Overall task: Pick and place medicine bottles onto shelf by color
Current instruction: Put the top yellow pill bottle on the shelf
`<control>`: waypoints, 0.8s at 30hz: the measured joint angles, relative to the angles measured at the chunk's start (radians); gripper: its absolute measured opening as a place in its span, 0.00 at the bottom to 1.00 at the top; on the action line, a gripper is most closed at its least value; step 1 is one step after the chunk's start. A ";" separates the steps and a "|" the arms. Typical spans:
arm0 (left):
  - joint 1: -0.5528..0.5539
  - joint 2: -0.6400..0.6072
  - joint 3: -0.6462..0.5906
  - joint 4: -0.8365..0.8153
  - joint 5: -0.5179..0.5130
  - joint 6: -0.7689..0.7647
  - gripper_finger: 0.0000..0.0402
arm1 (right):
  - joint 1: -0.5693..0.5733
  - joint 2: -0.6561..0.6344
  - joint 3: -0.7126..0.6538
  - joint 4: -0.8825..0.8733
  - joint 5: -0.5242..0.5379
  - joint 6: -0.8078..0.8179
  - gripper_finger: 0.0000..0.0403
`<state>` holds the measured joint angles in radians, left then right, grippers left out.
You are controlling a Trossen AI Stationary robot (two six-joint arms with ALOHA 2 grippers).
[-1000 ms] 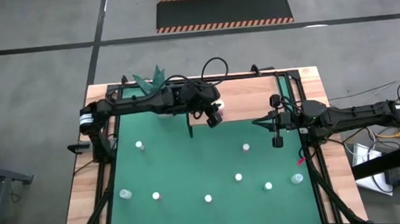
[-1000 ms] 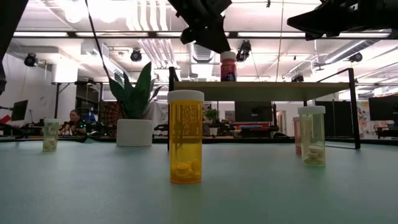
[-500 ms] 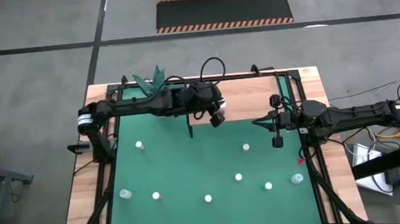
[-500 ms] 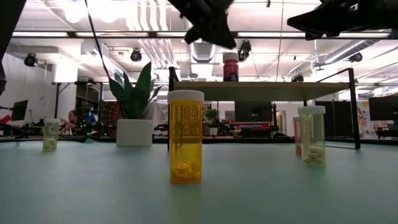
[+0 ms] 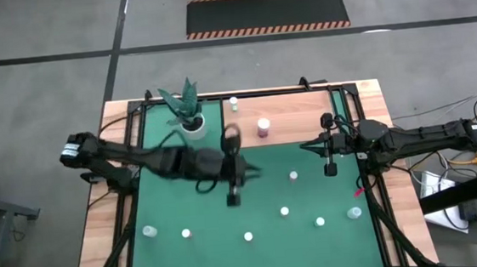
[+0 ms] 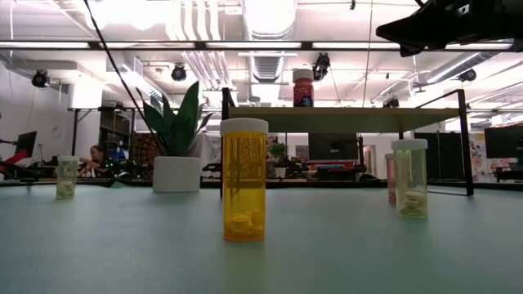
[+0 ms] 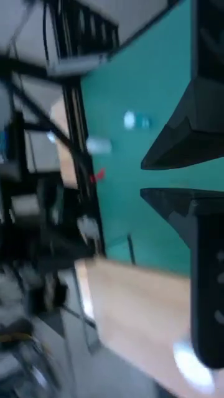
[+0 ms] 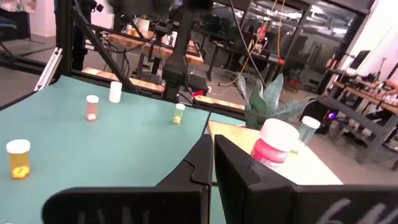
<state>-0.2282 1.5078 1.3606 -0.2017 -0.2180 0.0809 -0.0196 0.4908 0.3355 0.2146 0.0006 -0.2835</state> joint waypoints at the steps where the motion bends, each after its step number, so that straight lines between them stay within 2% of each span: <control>1: -0.022 -0.010 -0.034 0.018 -0.001 0.012 0.10 | 0.000 0.005 0.000 0.002 0.000 0.014 0.02; 6: -0.087 -0.060 -0.164 0.084 -0.001 0.013 0.10 | 0.001 0.038 0.000 0.007 -0.001 0.082 0.06; 9: -0.099 -0.114 -0.207 0.063 -0.001 -0.088 0.10 | 0.002 0.069 0.000 0.007 -0.006 0.122 0.12; 11: -0.101 -0.154 -0.211 -0.011 -0.002 -0.194 0.10 | 0.002 0.087 0.000 0.007 -0.008 0.148 0.16; 14: -0.100 -0.219 -0.210 -0.187 -0.054 -0.456 0.10 | 0.002 0.111 0.000 0.007 -0.008 0.182 0.23; 20: -0.099 -0.323 -0.206 -0.732 -0.190 -0.973 0.11 | 0.002 0.118 0.010 0.023 -0.008 0.182 0.32; 24: -0.099 -0.332 -0.212 -1.042 -0.209 -1.242 0.16 | 0.002 0.113 0.022 0.025 -0.008 0.176 0.35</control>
<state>-0.3267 1.1760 1.1482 -1.2436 -0.4273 -1.1607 -0.0174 0.6040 0.3576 0.2396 -0.0078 -0.1073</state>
